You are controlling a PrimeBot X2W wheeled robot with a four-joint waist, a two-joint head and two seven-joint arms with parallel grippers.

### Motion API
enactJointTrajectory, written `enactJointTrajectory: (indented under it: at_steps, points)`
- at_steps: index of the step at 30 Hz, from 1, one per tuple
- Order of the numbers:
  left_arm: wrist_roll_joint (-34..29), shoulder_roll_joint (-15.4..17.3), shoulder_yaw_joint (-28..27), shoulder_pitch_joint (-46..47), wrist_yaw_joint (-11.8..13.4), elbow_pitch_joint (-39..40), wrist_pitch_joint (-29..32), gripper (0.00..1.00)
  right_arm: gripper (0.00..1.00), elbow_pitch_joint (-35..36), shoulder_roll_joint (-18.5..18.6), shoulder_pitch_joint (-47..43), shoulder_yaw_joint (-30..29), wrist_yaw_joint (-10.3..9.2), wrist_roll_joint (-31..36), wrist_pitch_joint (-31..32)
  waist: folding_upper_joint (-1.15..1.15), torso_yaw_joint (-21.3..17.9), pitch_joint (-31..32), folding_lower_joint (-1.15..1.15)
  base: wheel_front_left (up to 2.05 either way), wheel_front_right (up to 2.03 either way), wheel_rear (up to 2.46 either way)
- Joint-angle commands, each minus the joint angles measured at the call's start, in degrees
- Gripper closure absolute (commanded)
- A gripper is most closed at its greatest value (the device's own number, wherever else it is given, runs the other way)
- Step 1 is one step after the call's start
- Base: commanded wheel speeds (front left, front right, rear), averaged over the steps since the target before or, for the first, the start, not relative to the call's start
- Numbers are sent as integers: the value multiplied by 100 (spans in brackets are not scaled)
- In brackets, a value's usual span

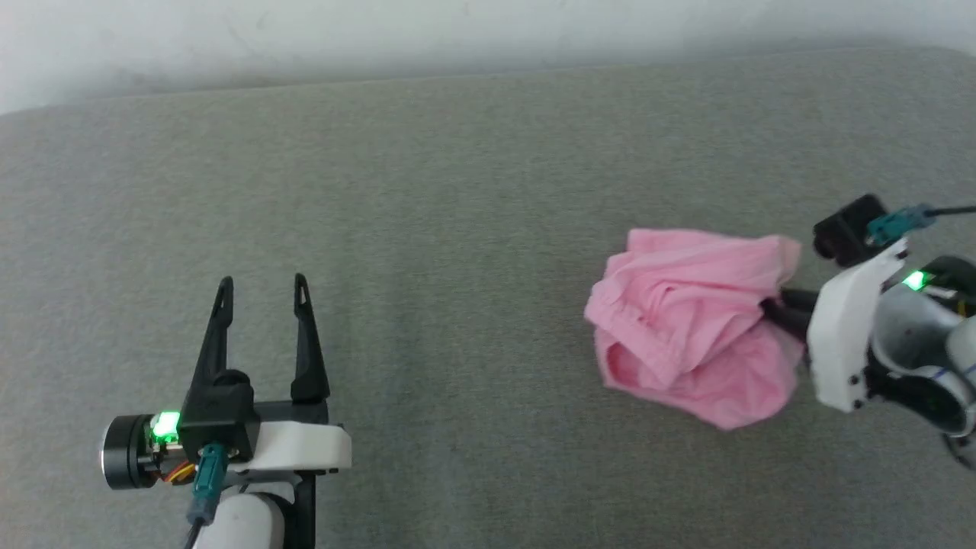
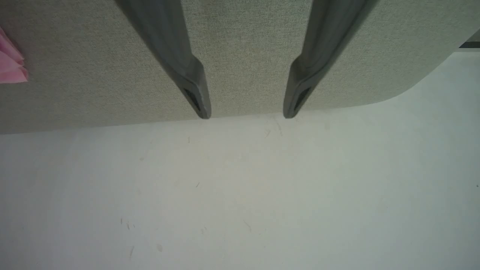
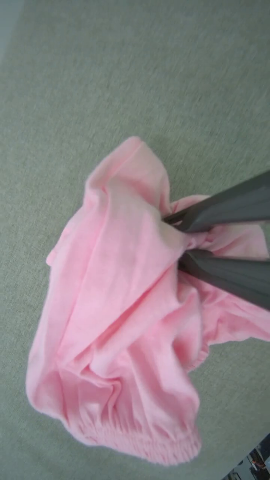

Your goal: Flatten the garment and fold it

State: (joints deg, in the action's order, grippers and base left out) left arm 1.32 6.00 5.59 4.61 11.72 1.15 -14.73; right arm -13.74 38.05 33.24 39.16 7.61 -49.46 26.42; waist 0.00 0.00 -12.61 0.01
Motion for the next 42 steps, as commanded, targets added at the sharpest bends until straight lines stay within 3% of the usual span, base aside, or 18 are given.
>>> enactJointTrajectory:
  at_steps: [1,9,15,24,34,36,37,42]
  points:
    - [-59,50,-43,-35,19,46,-27,0,100,136,217,141,-19,-12,-11,35,0,-480,29,-1,0,0,0]
    - [-80,284,-323,37,37,368,-27,0,100,292,951,519,-100,-12,218,200,0,-1190,-620,-1,0,0,0]
    - [-146,476,-408,303,22,670,-27,0,100,-205,1310,1127,-56,-12,1081,30,0,-1328,-1287,-1,0,0,0]
    - [-239,656,-289,650,5,1004,-27,0,100,-1784,1191,2038,-396,-12,1805,-185,0,-1228,-1996,-1,0,0,0]
    - [-246,689,-178,766,145,1172,-27,0,100,-2980,754,2424,-581,-12,2302,-688,0,-1164,-2130,-1,0,0,0]
    - [-234,672,-141,762,173,1146,-27,0,53,-3137,711,2472,-665,-12,2397,-938,0,-1153,-2014,-1,0,0,0]
    - [-223,659,-119,752,185,1121,-27,0,0,-3237,714,2494,-729,-12,2458,-1084,0,-1138,-1941,-1,0,0,0]
    - [-147,559,-56,636,269,972,-27,0,0,-3578,752,2549,-910,-12,2743,-1724,0,-1048,-1419,-1,0,0,0]
